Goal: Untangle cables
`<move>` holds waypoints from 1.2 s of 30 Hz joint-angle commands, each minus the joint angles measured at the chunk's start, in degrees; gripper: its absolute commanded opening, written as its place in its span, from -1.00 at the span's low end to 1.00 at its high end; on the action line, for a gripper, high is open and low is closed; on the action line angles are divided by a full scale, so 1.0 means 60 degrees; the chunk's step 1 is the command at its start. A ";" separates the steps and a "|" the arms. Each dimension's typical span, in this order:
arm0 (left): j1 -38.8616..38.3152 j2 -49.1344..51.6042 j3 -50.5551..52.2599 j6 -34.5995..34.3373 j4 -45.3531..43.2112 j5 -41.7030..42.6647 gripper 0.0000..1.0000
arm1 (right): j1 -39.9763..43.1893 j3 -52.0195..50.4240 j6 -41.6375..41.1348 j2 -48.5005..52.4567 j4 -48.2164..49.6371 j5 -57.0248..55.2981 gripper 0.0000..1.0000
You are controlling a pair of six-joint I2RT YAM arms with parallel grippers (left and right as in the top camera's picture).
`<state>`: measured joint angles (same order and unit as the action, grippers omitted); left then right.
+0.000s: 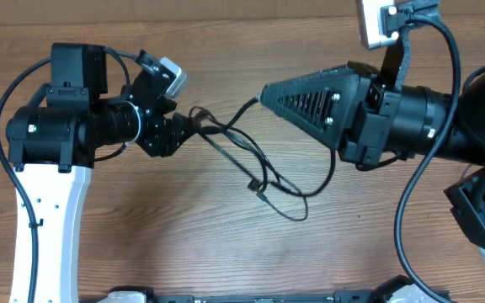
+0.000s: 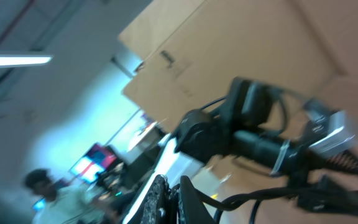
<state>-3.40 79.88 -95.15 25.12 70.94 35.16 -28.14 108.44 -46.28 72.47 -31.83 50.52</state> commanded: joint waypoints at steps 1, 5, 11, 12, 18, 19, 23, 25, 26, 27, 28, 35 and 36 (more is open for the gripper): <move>-0.0087 -0.0084 0.0033 -0.0386 -0.0353 0.0623 0.21 | 0.0040 0.0317 -0.1279 -0.0164 0.0379 0.1268 -0.92; -0.0087 -0.0084 0.0033 -0.1086 -0.1096 0.1002 0.10 | 0.0040 0.0317 -0.1803 -0.0164 0.0907 0.1778 -0.93; -0.0091 -0.0084 0.0033 -0.0885 -0.1359 0.2630 0.22 | 0.0044 0.0317 -0.1821 -0.0120 0.0991 0.1774 -0.92; -0.0091 -0.0084 0.0033 -0.0754 -0.1351 0.2922 0.22 | 0.0044 0.0317 -0.1807 -0.0087 0.1016 0.1770 -0.92; -0.0062 -0.0084 0.0033 -0.0546 -0.1282 0.2667 0.21 | 0.0648 0.0317 -0.1789 0.0098 0.1042 0.1851 -0.93; -0.0062 -0.0084 0.0033 -0.0532 -0.1293 0.2437 0.24 | 0.0896 0.0317 -0.1785 0.0149 0.1042 0.1905 -0.92; -0.0062 -0.0084 0.0033 -0.0561 -0.1585 0.2146 0.83 | 0.1515 0.0317 -0.0954 0.0375 0.1013 0.2262 -0.92; -0.0062 -0.0087 0.0029 -0.0801 -0.1923 0.2149 0.83 | 0.1679 0.0317 -0.0066 0.0535 0.1013 0.2510 -0.92; -0.0062 -0.0087 0.0029 -0.0980 -0.2157 0.2149 0.82 | 0.1708 0.0317 0.0219 0.0597 0.1009 0.2572 -0.92; -0.0062 -0.0087 0.0029 -0.1140 -0.2422 0.2153 0.81 | 0.1712 0.0317 0.0688 0.0699 0.1009 0.2652 -0.92; -0.0062 -0.0087 0.0029 -0.1348 -0.2747 0.2153 0.80 | 0.1712 0.0317 0.1031 0.0823 0.1009 0.2692 -0.93; -0.0066 -0.0087 0.0029 -0.1690 -0.3840 0.2350 0.80 | 0.2182 0.0317 0.1188 0.1421 0.1464 0.3064 -0.92; -0.0066 -0.0087 0.0029 -0.1679 -0.3840 0.2335 0.80 | 0.2299 0.0317 0.1188 0.1464 0.1545 0.3144 -0.92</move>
<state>-3.40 79.88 -95.07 16.51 48.25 48.25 -16.03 108.66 -41.32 80.88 -23.70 67.07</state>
